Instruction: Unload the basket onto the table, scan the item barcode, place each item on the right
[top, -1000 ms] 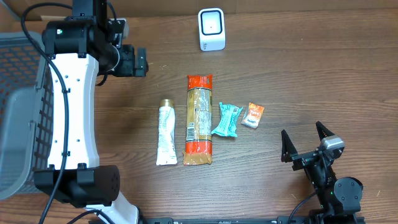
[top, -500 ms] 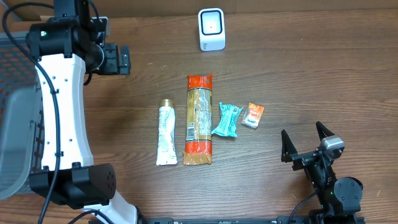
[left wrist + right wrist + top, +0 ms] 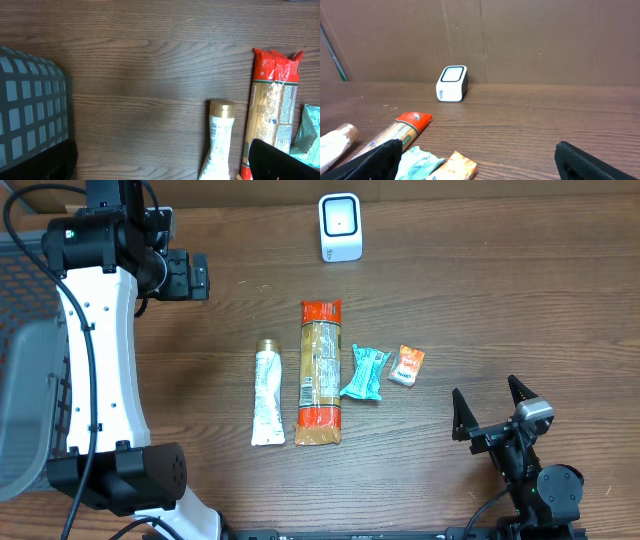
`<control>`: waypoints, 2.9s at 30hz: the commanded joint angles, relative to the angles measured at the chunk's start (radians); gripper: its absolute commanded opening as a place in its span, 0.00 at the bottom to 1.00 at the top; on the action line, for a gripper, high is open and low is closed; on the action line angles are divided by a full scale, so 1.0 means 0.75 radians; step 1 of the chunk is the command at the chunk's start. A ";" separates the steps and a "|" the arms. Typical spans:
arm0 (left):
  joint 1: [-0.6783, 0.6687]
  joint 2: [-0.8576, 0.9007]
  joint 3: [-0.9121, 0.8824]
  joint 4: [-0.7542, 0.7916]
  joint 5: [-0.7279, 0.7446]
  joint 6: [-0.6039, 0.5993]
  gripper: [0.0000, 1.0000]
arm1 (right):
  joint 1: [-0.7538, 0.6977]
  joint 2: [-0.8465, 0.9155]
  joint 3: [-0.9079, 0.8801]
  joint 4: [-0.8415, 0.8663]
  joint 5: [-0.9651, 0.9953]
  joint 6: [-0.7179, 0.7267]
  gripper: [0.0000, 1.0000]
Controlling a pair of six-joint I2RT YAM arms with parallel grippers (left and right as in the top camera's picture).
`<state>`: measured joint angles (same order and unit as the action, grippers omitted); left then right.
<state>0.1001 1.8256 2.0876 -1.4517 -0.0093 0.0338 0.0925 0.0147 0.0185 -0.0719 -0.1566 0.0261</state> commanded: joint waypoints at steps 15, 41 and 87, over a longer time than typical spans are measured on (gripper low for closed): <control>-0.001 0.012 0.000 -0.003 -0.012 0.025 1.00 | 0.006 -0.016 -0.014 0.006 0.009 -0.001 1.00; -0.001 0.012 0.000 -0.003 -0.012 0.025 1.00 | 0.006 -0.012 -0.014 0.009 -0.080 0.036 1.00; -0.001 0.012 0.000 -0.003 -0.012 0.025 1.00 | 0.005 2.314 1.475 -0.911 -0.579 0.379 0.68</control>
<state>0.0998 1.8263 2.0876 -1.4517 -0.0128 0.0338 0.0925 1.7115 1.1309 -0.7685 -0.5995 0.2054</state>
